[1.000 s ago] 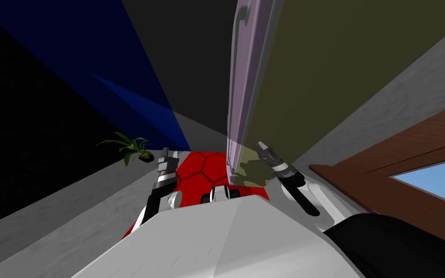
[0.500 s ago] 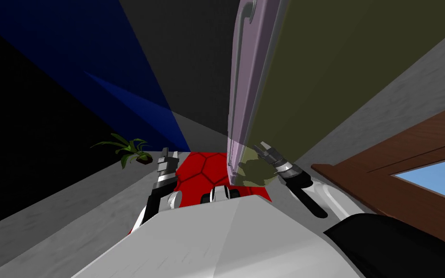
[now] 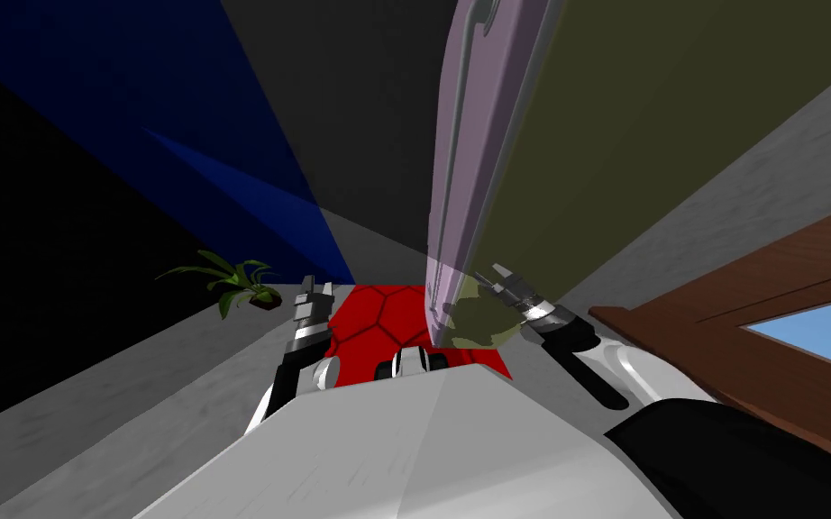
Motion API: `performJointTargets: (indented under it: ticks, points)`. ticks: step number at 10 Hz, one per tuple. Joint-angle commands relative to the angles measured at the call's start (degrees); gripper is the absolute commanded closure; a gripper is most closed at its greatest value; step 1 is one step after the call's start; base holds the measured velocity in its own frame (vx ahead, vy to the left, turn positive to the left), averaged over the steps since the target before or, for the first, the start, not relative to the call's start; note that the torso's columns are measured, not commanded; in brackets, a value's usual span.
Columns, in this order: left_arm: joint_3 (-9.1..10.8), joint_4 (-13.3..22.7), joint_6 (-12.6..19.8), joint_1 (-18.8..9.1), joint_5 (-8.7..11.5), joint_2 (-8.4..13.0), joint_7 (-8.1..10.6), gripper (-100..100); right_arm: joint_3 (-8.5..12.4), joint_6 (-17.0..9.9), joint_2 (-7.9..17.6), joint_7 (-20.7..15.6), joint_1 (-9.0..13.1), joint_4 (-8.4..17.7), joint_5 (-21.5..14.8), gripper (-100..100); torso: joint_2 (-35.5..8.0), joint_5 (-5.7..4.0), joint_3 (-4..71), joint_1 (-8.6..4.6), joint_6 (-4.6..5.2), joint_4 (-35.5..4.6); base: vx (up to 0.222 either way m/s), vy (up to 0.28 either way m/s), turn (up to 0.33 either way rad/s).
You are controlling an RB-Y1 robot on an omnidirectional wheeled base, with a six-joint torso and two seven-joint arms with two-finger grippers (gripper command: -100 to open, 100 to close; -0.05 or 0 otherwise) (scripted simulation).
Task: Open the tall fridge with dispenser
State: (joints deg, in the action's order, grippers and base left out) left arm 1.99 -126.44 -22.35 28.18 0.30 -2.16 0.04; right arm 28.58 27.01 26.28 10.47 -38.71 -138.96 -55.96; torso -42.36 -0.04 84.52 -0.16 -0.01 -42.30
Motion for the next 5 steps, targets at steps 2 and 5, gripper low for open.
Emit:
performJointTargets:
  ticks: [2,5]
  points:
    - [0.00,0.00,0.00,0.00,0.00,0.00,0.00,0,4.01,-0.77,2.71,0.85,-1.62,-0.93,-6.07,-100,0.08,0.04,0.05,0.15,0.00,0.02,0.032,0.075,-0.039]
    - [0.00,0.00,0.00,0.00,0.00,0.00,0.00,0,6.01,-1.12,4.05,1.34,-2.38,-1.29,-11.09,-100,0.09,0.05,0.06,0.18,0.01,0.03,0.035,0.079,-0.027]
